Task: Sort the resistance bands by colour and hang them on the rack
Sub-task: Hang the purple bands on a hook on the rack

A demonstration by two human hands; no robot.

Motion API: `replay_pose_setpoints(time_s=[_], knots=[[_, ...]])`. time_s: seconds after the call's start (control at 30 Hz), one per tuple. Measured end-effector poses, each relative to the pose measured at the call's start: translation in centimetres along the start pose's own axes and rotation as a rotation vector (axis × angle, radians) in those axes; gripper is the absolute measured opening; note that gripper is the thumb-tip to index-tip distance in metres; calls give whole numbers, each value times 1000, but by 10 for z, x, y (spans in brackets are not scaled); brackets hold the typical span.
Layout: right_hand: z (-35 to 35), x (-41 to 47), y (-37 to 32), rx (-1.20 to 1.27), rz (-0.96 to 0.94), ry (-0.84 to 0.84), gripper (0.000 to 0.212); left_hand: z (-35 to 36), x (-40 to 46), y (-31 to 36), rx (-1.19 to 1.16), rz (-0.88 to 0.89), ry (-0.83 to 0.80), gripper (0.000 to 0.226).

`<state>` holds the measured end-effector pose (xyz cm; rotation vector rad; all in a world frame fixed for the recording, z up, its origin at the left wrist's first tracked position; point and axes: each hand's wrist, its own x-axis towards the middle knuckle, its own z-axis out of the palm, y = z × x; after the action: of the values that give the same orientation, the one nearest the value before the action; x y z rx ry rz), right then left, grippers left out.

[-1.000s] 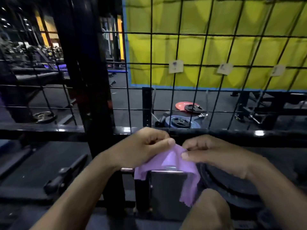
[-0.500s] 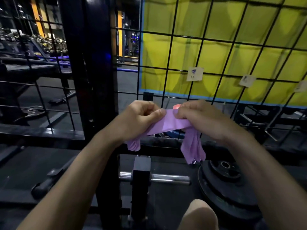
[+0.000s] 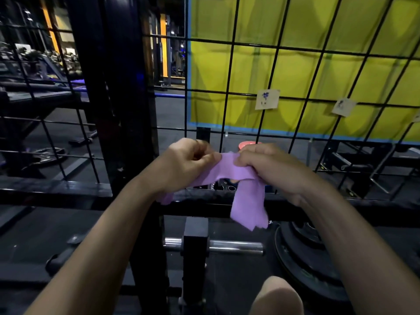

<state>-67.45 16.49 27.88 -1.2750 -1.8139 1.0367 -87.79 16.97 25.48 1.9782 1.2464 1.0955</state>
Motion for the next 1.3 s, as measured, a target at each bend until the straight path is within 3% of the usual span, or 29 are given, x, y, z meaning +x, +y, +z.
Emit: replay_pose_setpoints(time_s=[0.27, 0.47, 0.6, 0.77, 0.9, 1.2, 1.3], knots=[[27, 8, 20, 328, -33, 108, 9, 7, 7, -8, 306, 39, 174, 25], [40, 5, 33, 362, -77, 224, 11, 22, 0, -15, 373, 60, 281, 21], [43, 2, 35, 379, -19, 178, 30, 16, -3, -11, 218, 4, 170, 18], [35, -2, 31, 740, 24, -46, 16, 5, 5, 0, -159, -169, 37, 13], [32, -2, 31, 709, 65, -26, 15, 9, 6, 2, -274, -217, 52, 8], [37, -11, 38, 528, 157, -7, 14, 14, 3, 3, -236, -261, 57, 12], [39, -12, 38, 581, 201, -52, 15, 12, -3, -7, -216, -232, 52, 6]])
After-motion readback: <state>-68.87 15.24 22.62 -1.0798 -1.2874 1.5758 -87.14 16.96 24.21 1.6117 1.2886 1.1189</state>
